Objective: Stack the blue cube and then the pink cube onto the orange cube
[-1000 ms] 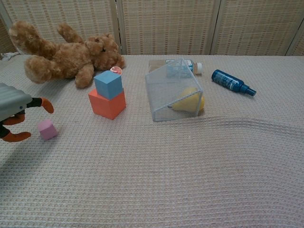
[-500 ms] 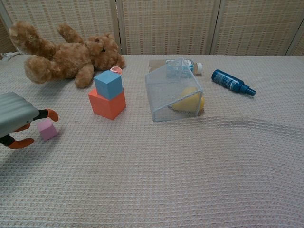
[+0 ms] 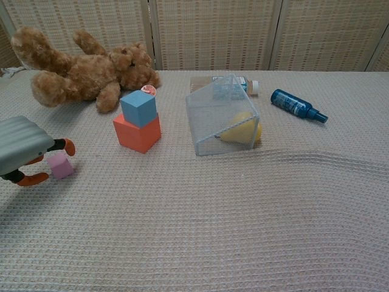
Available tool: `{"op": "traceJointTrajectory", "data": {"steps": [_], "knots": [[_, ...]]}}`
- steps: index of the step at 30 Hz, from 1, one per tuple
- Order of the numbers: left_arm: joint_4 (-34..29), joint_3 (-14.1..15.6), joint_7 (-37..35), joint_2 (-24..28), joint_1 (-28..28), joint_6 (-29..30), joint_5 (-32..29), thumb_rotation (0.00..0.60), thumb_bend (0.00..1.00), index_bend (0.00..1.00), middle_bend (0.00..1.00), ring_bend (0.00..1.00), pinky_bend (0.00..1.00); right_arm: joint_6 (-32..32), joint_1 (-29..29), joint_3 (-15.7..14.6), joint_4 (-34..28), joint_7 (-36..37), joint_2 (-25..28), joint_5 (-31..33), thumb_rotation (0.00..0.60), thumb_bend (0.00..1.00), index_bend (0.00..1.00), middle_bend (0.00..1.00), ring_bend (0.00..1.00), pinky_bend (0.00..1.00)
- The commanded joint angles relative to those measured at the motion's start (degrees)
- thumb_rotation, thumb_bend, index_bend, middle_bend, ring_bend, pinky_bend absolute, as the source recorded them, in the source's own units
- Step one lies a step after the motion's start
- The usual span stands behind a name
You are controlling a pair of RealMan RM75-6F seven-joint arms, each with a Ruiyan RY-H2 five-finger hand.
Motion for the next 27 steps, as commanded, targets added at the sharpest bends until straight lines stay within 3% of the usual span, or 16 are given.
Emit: {"op": "traceJointTrajectory", "data": {"steps": [1,10,17,21,27], "knots": [[2.3,-0.3,-2.1,-1.1,0.1,0.3,1.5,0.6,0.32,0.35,1.0,1.0,1.0,-0.1,0.0,0.0,-0.1,-0.1,0.0,0.0,0.6,0.08,0.0,0.0,0.0,0.0],[6.7,-1.4,-7.1,-4.0,0.1,0.0,3.4,0.6,0.31,0.47,1.0,1.0,1.0,0.6,-0.2,0.0,-0.1,0.5,0.2,-0.2,0.6,0.08,0.0,0.0,0.0,0.0],[3.8,-2.9,-8.3,-2.3,0.3,2.8,4.9,0.6,0.29,0.57,1.0,1.0,1.0,0.5,-0.2,0.1,0.0,0.7,0.3,-0.1,0.6,0.08,0.0,0.0,0.0,0.0],[-2.6,-3.6,-7.8,1.4,0.7,3.8,4.9,0.6,0.29,0.57,1.0,1.0,1.0,0.4,-0.1,-0.1,0.0,0.8,0.4,-0.4,0.6,0.08,0.0,0.0,0.0,0.0],[-21.0,-6.5,-6.8,12.4,0.0,-0.1,0.2,0.6,0.29,0.59,1.0,1.0,1.0,0.3,-0.1,-0.2,0.0,0.9,0.4,-0.8,0.6,0.09,0.0,0.0,0.0,0.0]]}}
